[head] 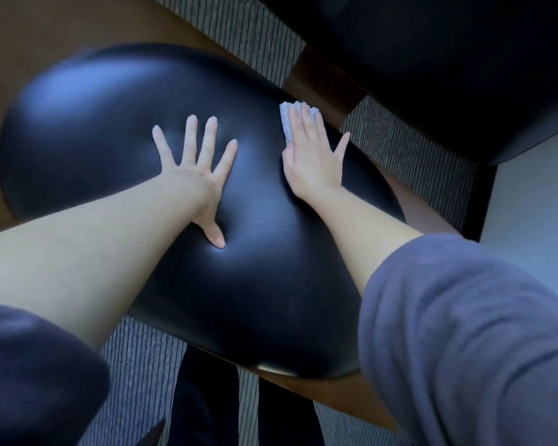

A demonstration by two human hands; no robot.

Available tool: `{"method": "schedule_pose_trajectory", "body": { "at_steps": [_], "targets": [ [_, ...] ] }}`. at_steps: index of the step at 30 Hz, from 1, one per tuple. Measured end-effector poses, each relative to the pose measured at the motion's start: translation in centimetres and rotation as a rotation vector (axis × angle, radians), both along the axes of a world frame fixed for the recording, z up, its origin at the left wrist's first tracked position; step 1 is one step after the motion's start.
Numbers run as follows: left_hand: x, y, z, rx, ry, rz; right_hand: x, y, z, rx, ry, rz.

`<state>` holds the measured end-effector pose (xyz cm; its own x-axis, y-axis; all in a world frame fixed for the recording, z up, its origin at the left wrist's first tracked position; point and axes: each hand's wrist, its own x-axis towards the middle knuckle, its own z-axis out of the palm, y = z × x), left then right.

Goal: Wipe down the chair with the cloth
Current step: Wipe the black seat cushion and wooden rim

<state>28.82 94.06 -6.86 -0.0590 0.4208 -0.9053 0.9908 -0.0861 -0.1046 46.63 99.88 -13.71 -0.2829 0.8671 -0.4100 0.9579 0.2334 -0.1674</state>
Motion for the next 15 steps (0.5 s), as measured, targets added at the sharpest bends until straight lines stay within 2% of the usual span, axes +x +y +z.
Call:
{"method": "schedule_pose_trajectory", "body": {
  "at_steps": [5, 10, 15],
  "targets": [
    [0.1, 0.5, -0.2, -0.054, 0.018, 0.009, -2.1, 4.0, -0.7, -0.022, 0.014, -0.066],
    [0.1, 0.5, -0.4, -0.063, 0.018, 0.007, -2.0, 5.1, -1.3, -0.102, 0.129, -0.097],
    [0.2, 0.5, -0.3, -0.069, 0.021, 0.008, 1.9, 3.8, -0.9, -0.074, 0.062, -0.103]
  ]
}}
